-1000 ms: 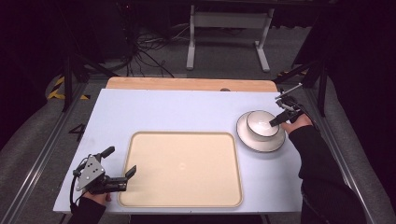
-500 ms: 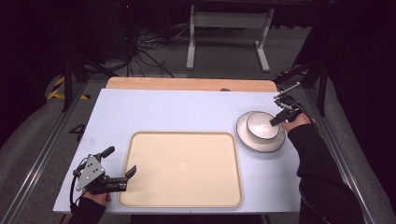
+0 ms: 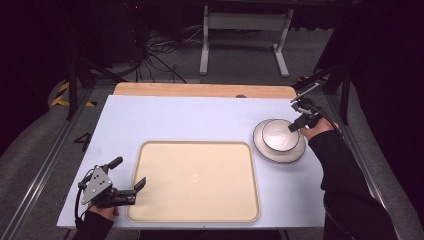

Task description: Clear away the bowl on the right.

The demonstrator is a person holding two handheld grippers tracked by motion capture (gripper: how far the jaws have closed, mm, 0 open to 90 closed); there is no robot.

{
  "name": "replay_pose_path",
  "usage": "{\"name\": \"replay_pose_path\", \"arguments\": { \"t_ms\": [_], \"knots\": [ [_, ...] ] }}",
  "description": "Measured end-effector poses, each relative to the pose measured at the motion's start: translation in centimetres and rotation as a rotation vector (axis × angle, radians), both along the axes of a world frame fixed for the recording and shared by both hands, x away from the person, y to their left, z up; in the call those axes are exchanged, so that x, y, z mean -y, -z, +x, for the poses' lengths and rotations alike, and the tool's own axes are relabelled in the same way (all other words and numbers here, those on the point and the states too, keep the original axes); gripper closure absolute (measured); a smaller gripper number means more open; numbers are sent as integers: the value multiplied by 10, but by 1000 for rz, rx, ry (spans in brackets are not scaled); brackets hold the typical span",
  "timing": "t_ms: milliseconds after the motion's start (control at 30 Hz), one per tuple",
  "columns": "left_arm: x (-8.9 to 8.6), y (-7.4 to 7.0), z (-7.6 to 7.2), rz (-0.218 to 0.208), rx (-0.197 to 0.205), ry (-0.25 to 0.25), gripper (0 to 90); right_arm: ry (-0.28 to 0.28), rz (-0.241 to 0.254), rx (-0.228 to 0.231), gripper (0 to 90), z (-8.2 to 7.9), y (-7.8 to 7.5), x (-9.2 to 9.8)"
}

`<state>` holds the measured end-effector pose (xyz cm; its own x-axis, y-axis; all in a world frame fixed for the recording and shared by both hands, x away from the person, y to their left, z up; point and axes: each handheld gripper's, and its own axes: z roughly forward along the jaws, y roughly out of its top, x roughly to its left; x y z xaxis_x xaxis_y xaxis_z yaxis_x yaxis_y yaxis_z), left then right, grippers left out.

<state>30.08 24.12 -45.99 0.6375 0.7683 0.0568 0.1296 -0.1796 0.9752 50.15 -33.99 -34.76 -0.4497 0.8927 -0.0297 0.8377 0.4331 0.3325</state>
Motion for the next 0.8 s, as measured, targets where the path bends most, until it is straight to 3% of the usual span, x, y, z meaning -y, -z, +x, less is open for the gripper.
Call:
{"name": "replay_pose_path", "arguments": {
  "t_ms": [467, 800],
  "knots": [
    [0, 0, 0, 0, -3, 0, 2, -49, -3, 23, 840, -9, -34, -14],
    [0, 0, 0, 0, -3, 0, 1, -97, -8, 26, 839, -17, -52, -35]
  ]
}}
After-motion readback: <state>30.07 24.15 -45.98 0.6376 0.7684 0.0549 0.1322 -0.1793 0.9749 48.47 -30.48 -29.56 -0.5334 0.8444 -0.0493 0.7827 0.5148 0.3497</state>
